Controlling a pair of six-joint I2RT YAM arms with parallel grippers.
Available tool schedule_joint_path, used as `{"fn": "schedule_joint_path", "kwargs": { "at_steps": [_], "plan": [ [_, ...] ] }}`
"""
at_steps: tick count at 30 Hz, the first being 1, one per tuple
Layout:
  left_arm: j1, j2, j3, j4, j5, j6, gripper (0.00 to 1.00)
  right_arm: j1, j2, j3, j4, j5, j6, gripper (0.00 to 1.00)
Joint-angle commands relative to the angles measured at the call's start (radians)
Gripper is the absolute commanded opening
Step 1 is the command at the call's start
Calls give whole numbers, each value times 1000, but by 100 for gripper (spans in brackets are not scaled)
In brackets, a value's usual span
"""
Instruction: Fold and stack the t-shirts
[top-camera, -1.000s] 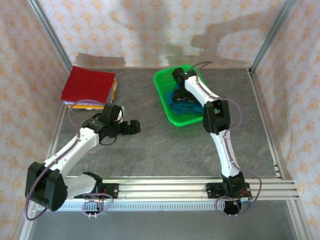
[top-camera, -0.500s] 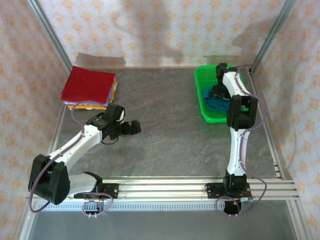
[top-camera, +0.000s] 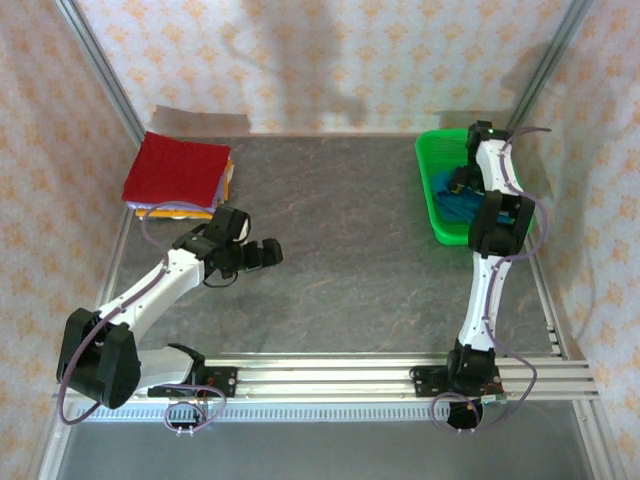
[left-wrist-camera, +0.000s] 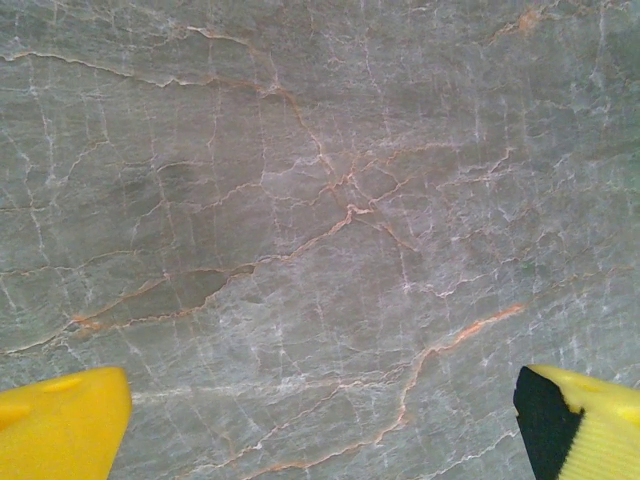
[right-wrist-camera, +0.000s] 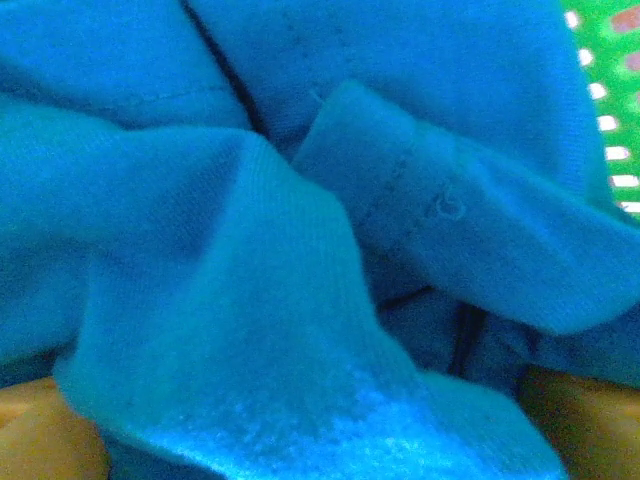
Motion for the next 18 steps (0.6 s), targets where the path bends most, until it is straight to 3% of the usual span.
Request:
{"fn": "schedule_joint_path", "kwargs": {
  "at_steps": [1, 5, 7, 14, 18],
  "plan": [
    [-14, -9, 31, 19, 4, -38, 99, 10, -91, -50, -39, -64, -27, 99],
    [-31, 11, 45, 28, 10, -45, 99, 10, -62, -72, -51, -119, -23, 90],
    [-41, 12, 49, 31, 15, -48, 99, 10, -47, -70, -56, -143, -23, 79],
    [-57, 4, 30, 53, 32, -65, 99, 10, -101, -62, -52, -159, -18, 26],
    [-58, 2, 31, 67, 34, -66, 99, 17, -192, -102, -36, -136, -15, 13]
  ]
}}
